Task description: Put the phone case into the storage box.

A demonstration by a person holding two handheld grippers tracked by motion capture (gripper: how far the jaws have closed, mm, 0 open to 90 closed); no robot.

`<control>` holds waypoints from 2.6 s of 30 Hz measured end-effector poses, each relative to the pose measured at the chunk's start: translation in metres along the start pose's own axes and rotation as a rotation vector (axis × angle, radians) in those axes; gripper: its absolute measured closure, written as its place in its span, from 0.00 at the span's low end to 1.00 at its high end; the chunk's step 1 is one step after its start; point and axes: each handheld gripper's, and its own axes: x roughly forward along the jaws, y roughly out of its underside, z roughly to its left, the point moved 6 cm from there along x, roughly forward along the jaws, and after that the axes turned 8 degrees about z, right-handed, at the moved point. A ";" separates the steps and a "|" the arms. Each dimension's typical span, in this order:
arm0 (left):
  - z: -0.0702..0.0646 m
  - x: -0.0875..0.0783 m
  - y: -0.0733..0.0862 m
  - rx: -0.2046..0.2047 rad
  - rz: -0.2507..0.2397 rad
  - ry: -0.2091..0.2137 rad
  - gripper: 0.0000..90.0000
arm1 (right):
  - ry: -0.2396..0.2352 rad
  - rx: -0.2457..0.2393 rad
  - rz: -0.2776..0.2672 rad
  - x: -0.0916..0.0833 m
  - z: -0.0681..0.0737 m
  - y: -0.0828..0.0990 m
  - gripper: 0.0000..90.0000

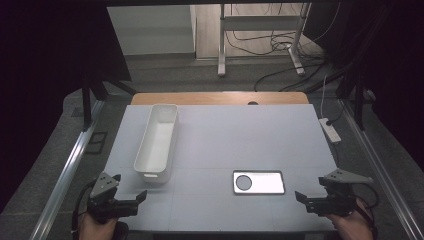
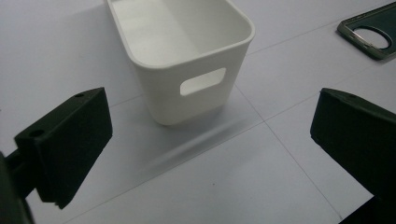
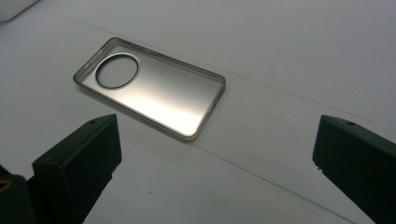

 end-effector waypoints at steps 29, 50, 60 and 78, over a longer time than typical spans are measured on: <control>0.000 0.001 0.000 0.003 0.005 0.005 0.00 | -0.074 -0.089 0.036 0.028 0.012 -0.023 0.00; -0.001 0.001 0.000 0.008 0.007 0.007 0.00 | -0.075 -0.113 0.059 0.046 0.022 -0.042 0.00; 0.000 0.001 0.000 0.001 0.003 0.020 0.01 | -0.067 -0.148 0.087 0.058 0.025 -0.049 0.00; -0.001 0.001 0.000 0.009 0.005 0.022 0.01 | -0.089 -0.201 0.110 0.079 0.040 -0.065 0.00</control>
